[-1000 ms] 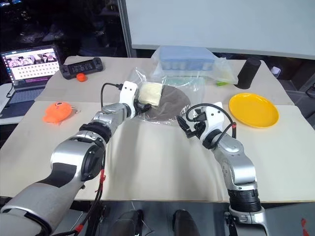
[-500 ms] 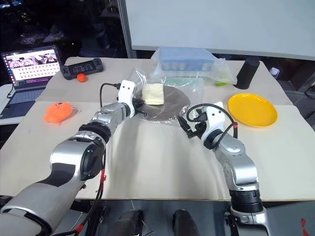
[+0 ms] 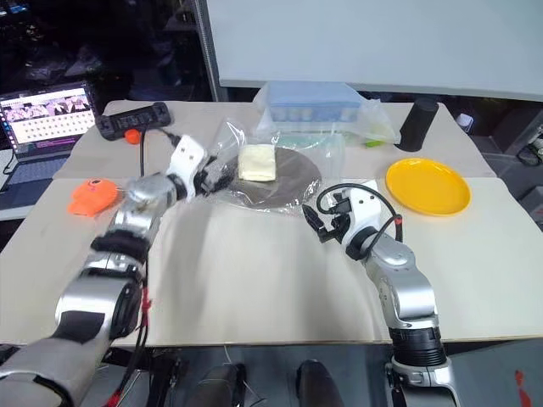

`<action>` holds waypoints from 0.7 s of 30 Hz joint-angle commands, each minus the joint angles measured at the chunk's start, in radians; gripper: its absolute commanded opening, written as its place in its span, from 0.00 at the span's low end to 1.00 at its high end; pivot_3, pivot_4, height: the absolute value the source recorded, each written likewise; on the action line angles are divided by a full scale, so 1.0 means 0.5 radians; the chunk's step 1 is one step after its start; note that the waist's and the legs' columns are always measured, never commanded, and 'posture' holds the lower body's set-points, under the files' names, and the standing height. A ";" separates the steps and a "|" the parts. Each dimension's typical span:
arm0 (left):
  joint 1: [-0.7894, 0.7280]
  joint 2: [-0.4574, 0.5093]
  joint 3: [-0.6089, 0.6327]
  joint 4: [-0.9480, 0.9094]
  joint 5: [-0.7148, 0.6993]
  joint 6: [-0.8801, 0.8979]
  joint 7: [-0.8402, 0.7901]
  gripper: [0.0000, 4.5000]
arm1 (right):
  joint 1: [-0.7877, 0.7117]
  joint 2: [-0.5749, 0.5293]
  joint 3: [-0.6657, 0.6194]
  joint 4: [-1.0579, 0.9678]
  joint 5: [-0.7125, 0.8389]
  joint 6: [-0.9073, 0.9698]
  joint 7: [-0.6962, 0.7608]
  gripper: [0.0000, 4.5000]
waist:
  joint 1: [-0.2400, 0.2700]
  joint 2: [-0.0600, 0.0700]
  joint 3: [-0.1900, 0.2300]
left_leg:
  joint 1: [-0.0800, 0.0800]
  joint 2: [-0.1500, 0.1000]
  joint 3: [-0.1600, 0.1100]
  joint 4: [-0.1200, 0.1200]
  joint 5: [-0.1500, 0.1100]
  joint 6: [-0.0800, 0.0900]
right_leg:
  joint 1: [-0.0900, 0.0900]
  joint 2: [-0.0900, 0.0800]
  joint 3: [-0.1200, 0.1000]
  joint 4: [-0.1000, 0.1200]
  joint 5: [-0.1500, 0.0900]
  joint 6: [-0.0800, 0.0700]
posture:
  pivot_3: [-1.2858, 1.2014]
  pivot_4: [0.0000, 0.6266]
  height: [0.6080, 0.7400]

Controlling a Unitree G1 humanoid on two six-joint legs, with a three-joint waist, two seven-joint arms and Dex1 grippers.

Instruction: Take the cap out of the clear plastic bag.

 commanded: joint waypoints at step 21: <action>-0.801 -0.205 -1.015 1.074 1.251 -0.734 1.066 0.98 | 0.091 -0.024 -0.081 -0.213 -0.018 0.003 -0.073 1.00 | 0.046 -0.001 0.001 | -0.004 -0.001 0.001 0.005 0.000 0.000 | 0.001 0.001 -0.003 -0.002 -0.003 0.006 | 0.52 0.24 1.00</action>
